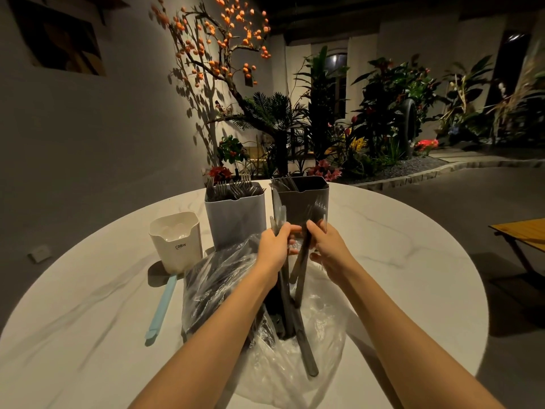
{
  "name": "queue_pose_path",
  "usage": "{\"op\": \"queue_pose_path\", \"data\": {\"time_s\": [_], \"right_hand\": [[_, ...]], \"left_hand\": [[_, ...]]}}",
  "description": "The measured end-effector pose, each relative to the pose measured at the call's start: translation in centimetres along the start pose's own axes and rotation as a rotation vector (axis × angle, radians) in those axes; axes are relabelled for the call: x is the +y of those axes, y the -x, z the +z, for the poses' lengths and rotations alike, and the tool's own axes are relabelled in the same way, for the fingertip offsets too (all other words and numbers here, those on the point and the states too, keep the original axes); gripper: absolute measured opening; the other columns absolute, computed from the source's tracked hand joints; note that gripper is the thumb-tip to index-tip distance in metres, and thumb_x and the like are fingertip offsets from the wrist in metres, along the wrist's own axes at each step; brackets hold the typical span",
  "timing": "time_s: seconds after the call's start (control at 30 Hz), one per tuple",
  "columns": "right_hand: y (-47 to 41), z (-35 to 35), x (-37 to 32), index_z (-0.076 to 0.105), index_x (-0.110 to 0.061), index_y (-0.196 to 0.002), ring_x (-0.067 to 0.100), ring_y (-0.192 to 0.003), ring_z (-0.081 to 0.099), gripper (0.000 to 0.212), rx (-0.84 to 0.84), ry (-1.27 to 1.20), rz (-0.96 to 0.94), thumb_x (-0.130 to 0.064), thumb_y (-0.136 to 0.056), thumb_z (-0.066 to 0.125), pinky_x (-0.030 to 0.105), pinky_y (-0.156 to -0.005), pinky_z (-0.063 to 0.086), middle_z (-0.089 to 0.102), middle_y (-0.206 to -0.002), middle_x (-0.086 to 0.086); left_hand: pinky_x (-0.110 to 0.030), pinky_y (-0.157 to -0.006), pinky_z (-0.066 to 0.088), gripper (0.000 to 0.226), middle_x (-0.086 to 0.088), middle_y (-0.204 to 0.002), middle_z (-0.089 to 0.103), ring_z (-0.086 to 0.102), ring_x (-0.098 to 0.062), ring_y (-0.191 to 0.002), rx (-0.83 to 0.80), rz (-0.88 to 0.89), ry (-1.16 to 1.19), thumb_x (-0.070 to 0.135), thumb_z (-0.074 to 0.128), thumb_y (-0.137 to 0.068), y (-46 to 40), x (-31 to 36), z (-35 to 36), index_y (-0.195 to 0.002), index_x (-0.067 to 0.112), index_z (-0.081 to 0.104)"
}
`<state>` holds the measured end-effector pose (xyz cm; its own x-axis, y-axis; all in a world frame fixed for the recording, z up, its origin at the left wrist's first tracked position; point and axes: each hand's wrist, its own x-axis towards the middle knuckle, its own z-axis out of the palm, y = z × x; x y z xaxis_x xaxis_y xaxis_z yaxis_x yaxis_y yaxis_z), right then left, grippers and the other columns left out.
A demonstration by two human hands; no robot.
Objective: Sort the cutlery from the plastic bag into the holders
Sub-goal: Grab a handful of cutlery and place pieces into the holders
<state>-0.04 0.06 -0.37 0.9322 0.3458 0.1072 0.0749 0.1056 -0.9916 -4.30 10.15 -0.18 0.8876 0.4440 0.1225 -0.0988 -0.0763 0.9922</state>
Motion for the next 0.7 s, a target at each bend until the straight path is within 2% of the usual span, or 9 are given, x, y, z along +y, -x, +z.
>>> {"op": "queue_pose_path", "data": {"time_s": [0.07,0.13,0.2,0.37,0.53,0.7], "right_hand": [[-0.1,-0.1,-0.1,0.048,-0.012,-0.098,0.014,-0.077,0.052,0.022,0.030,-0.006,0.005,-0.027,-0.105,0.034,0.025,-0.063,0.039,0.061,-0.084,0.004],[-0.1,-0.2,-0.3,0.046,-0.010,-0.102,0.010,-0.069,0.049,0.024,0.048,0.027,-0.007,-0.027,-0.105,0.030,0.024,-0.060,0.037,0.063,-0.081,0.002],[0.0,-0.4,-0.6,0.043,-0.010,-0.103,0.009,-0.063,0.047,0.024,0.059,0.059,-0.035,-0.028,-0.106,0.028,0.022,-0.057,0.037,0.061,-0.079,0.003],[0.3,-1.3,-1.5,0.041,-0.014,-0.103,0.010,-0.063,0.047,0.019,0.101,0.068,-0.093,-0.027,-0.106,0.027,0.021,-0.055,0.038,0.051,-0.076,0.004],[0.4,-2.0,-2.7,0.041,-0.016,-0.103,0.008,-0.063,0.043,0.016,0.117,0.074,-0.183,-0.027,-0.105,0.030,0.009,-0.044,0.038,0.045,-0.079,0.005],[0.5,-2.0,-2.4,0.047,-0.018,-0.113,0.007,-0.073,0.053,0.015,0.099,0.184,-0.305,-0.026,-0.103,0.040,0.016,-0.062,0.049,0.054,-0.086,-0.003]], "left_hand": [[-0.017,-0.052,0.046,0.031,-0.005,-0.072,0.057,0.054,-0.011,-0.061,0.031,-0.004,0.067,0.024,0.043,-0.103,-0.2,0.2,0.0,-0.085,0.009,0.064],[-0.018,-0.044,0.040,0.033,-0.002,-0.060,0.046,0.045,-0.009,-0.046,0.029,-0.027,0.116,0.029,0.041,-0.103,-0.2,0.5,0.0,-0.084,0.008,0.056],[-0.018,-0.039,0.032,0.035,0.000,-0.054,0.039,0.036,-0.007,-0.038,0.016,-0.041,0.096,0.035,0.041,-0.103,-0.3,0.8,0.2,-0.081,0.010,0.052],[-0.018,-0.038,0.023,0.043,0.002,-0.051,0.035,0.029,-0.006,-0.037,0.004,-0.037,0.098,0.040,0.041,-0.102,-0.4,2.9,1.3,-0.067,0.015,0.047],[-0.017,-0.040,0.025,0.044,0.008,-0.046,0.035,0.030,-0.005,-0.041,-0.024,0.060,0.198,0.044,0.043,-0.100,0.1,4.7,2.6,-0.066,0.016,0.046],[-0.013,-0.046,0.034,0.040,0.008,-0.051,0.040,0.036,-0.001,-0.043,-0.047,0.195,0.217,0.043,0.046,-0.098,0.9,3.5,3.6,-0.069,0.015,0.049]]}}
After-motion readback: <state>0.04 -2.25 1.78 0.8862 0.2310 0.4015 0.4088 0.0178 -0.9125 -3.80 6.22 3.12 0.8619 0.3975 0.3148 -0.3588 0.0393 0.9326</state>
